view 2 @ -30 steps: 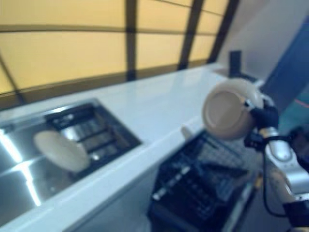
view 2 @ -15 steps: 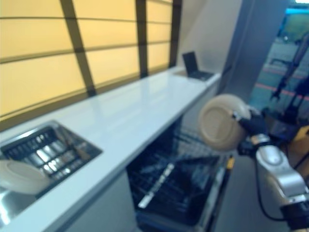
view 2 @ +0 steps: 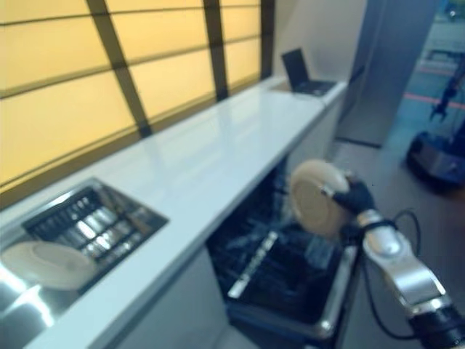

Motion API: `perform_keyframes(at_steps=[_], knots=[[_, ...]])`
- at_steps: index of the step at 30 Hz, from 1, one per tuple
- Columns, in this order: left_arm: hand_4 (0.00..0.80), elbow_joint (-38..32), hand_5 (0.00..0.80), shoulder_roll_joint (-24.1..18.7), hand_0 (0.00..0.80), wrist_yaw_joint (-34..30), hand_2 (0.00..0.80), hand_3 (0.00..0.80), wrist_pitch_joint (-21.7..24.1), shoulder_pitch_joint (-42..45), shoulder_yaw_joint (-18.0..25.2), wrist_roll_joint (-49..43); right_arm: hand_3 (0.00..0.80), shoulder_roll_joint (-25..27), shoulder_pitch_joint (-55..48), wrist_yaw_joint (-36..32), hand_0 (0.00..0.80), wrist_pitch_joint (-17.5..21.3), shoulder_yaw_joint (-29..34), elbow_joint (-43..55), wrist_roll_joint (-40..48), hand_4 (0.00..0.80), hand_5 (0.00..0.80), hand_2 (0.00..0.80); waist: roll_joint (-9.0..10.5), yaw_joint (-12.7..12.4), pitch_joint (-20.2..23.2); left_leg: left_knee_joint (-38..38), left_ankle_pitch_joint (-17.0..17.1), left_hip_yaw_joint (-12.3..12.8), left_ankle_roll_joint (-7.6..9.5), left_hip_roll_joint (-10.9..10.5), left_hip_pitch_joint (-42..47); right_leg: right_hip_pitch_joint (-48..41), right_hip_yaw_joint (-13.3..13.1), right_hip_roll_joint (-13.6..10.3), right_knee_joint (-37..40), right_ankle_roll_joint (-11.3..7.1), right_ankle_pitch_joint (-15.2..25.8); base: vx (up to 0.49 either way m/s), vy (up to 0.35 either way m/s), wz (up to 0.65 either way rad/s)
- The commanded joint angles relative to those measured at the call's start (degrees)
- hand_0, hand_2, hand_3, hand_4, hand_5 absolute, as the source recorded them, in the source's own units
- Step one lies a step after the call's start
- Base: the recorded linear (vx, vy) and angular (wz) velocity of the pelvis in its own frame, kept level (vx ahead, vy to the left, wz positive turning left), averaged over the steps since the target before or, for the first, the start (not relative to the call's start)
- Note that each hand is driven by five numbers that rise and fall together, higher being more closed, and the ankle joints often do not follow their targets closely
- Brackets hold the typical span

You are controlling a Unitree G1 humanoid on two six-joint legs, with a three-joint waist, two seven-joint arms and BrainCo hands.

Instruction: Take plates into dishwasher

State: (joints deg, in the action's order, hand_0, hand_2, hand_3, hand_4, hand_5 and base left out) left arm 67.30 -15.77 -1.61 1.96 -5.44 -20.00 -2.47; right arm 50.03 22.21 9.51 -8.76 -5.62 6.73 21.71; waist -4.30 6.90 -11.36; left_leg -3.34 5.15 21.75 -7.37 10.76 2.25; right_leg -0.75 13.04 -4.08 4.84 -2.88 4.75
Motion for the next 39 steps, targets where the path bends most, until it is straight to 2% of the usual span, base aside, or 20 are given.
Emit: perform_keyframes(at_steps=[1, 8, 17, 28, 39], knots=[[0.0, 1.3, 0.0, -2.3, 0.0, 0.5, 0.0, 0.0, 0.8, -3.5, -0.5, 1.1, 0.8, -1.4, 1.0, -1.8, 0.8, 2.5, -0.5, 6.4, -4.5, 0.8, 0.8, 0.8, 4.68, 0.0, 0.1, -0.1, 2.8, -1.7, 0.0, 0.3, -6.0, -2.6, -0.5, -0.7, -4.8, -0.66, -7.5, 0.0, 0.0, 0.0], [0.0, 0.2, 0.0, -2.3, 0.0, 0.6, 0.0, 0.0, 0.8, -4.8, -1.2, 1.0, 0.8, -0.9, 0.9, -4.6, 0.8, 3.8, -3.0, 8.2, -13.6, 0.8, 0.8, 0.8, 4.77, -0.4, -1.0, 0.5, 2.4, -2.5, 0.19, -0.1, -6.7, -1.9, -0.1, -0.8, -5.1, -0.73, -7.4, 0.0, 0.0, 0.0], [0.0, -0.9, 0.0, -2.2, 0.0, 0.1, 0.0, 0.0, -0.1, -5.6, -2.1, 0.0, 0.8, -0.7, 1.4, -6.5, 0.8, 3.4, -6.4, 9.0, -19.5, 0.8, 0.8, 0.8, 5.0, -1.3, -2.0, 0.8, 2.2, -3.5, 0.31, -0.2, -7.1, -1.9, 0.3, -0.6, -5.1, -0.78, -7.3, 0.001, -0.007, 0.04], [0.0, -2.5, 0.0, -2.3, 0.0, -0.1, 0.0, 0.0, -0.9, -5.5, -2.5, -1.5, 0.8, -2.2, 0.9, -7.9, 0.8, 3.4, -9.5, 8.2, -23.7, 0.8, 0.8, 0.8, 5.1, -2.6, -2.9, 0.4, 2.3, -4.5, 0.43, -0.7, -7.4, -2.0, 1.0, -0.7, -4.7, -1.14, -7.1, -0.001, 0.003, 0.03], [0.0, -2.9, 0.0, -2.4, 0.0, -0.5, 0.0, 0.0, -2.0, -6.7, -4.2, -3.7, 0.8, -6.9, 3.4, -4.9, 0.8, 2.6, -15.4, 0.4, -25.6, 0.8, 0.8, 0.8, 5.79, -4.9, -3.4, 0.8, 1.7, -5.9, 0.82, -1.2, -7.7, -2.7, 2.4, -0.9, -4.0, -1.58, -6.8, -0.001, -0.014, 0.04]])
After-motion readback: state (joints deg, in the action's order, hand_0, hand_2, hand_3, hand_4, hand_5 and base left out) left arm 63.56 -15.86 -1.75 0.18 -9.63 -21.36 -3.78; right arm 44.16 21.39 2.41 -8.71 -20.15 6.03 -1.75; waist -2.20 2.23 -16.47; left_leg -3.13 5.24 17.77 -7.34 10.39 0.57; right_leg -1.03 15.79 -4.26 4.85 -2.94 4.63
